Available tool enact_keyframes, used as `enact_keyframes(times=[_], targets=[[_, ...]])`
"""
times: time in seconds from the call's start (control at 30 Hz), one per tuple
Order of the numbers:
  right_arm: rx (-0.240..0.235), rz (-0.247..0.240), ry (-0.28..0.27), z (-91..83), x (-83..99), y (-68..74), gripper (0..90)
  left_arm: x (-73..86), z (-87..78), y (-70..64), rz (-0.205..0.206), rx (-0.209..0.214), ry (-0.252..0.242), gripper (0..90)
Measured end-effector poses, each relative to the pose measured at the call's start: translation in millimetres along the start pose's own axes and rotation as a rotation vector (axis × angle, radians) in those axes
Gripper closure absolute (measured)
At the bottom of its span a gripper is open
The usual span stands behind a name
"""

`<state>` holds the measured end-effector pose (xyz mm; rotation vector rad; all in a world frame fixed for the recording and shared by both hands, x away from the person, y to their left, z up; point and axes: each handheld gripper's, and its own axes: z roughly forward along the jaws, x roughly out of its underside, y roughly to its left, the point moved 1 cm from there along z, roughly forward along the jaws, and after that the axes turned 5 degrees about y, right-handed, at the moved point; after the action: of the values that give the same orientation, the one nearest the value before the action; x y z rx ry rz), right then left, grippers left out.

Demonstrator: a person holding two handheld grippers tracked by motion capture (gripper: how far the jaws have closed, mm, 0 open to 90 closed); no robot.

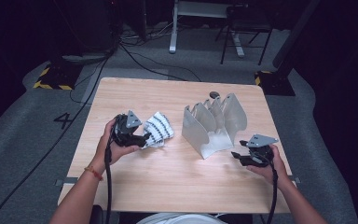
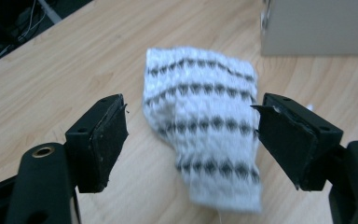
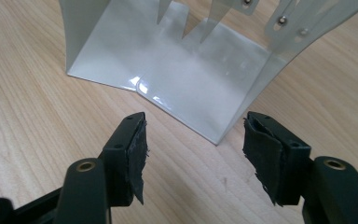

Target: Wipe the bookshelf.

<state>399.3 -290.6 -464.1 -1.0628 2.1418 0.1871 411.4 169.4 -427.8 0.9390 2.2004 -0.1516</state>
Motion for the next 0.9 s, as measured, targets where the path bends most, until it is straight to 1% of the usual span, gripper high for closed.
enact_keyframes(times=[0.03, 0.07, 0.1, 0.13, 0.23, 0.3, 0.33, 0.4, 0.47, 0.5, 0.53, 0.57, 0.6, 0.63, 0.67, 0.7, 0.73, 0.77, 0.8, 0.83, 0.87, 0.9], targets=[[-0.001, 0.005, -0.005, -1.2, -0.8, -1.0, 40.0, 3.7, -1.9, -1.7, 0.010, -0.004, 0.015, 23.9], [-0.001, 0.005, -0.005, -1.2, -0.8, -1.0, 40.0, 3.7, -1.9, -1.7, 0.010, -0.004, 0.015, 23.7], [-0.002, 0.011, -0.013, -4.9, -2.7, -3.3, 39.8, 10.5, -5.2, -3.9, 0.035, -0.009, 0.040, 23.3], [-0.003, 0.010, -0.015, -5.8, -3.0, -3.9, 39.7, 13.9, -6.9, -5.2, 0.041, -0.010, 0.049, 22.6], [0.009, -0.002, -0.006, -9.1, -3.3, -4.8, 39.3, 24.1, -10.2, -8.2, 0.042, -0.001, 0.067, 22.3], [0.010, 0.002, -0.008, -11.9, -2.9, -5.7, 38.9, 31.3, -11.3, -10.1, 0.047, -0.006, 0.077, 22.3], [0.013, 0.001, -0.009, -13.4, -2.3, -6.3, 38.4, 35.2, -11.5, -10.7, 0.043, 0.003, 0.081, 22.2], [0.014, 0.002, 0.001, -16.0, 1.9, -7.5, 38.1, 42.7, -11.9, -12.2, 0.058, -0.006, 0.098, 21.9], [0.024, 0.000, 0.018, -17.9, 8.6, -9.9, 37.4, 50.3, -11.7, -13.8, 0.060, -0.003, 0.109, 22.0], [0.023, 0.008, 0.021, -19.4, 12.6, -11.3, 37.3, 54.2, -11.5, -14.6, 0.058, -0.004, 0.121, 22.0], [0.023, 0.013, 0.020, -20.9, 16.9, -13.5, 37.2, 57.8, -10.7, -15.3, 0.067, -0.012, 0.133, 22.1], [0.023, 0.013, 0.020, -20.9, 16.9, -13.5, 37.2, 57.8, -10.7, -15.3, 0.067, -0.012, 0.133, 21.9], [0.030, 0.046, 0.021, -24.4, 28.0, -17.4, 36.8, 65.7, -9.7, -15.6, 0.067, -0.018, 0.145, 21.8], [0.030, 0.046, 0.021, -24.4, 28.0, -17.4, 36.8, 65.7, -9.7, -15.6, 0.067, -0.018, 0.145, 21.9], [0.029, 0.059, 0.019, -25.3, 32.3, -18.6, 36.6, 71.1, -8.1, -15.7, 0.055, -0.021, 0.148, 21.9], [0.029, 0.073, 0.023, -26.8, 39.8, -20.8, 36.2, 75.1, -7.2, -16.0, 0.062, -0.027, 0.164, 21.9], [0.032, 0.093, 0.030, -28.6, 52.1, -24.0, 34.5, 81.8, -6.4, -16.5, 0.053, -0.031, 0.169, 21.9], [0.029, 0.104, 0.030, -29.7, 56.6, -24.9, 34.1, 85.7, -6.1, -16.7, 0.032, -0.023, 0.158, 22.1], [0.029, 0.104, 0.030, -29.7, 56.6, -24.9, 34.1, 85.7, -6.1, -16.7, 0.032, -0.023, 0.158, 22.4], [0.029, 0.133, 0.025, -33.1, 69.7, -27.3, 31.6, 93.0, -5.3, -17.1, 0.016, -0.005, 0.154, 22.3], [0.029, 0.133, 0.025, -33.1, 69.7, -27.3, 31.6, 93.0, -5.3, -17.1, 0.016, -0.005, 0.154, 22.2], [0.032, 0.152, 0.013, -35.7, 81.9, -28.3, 31.1, 100.2, -4.8, -17.4, -0.001, 0.016, 0.153, 22.0]])
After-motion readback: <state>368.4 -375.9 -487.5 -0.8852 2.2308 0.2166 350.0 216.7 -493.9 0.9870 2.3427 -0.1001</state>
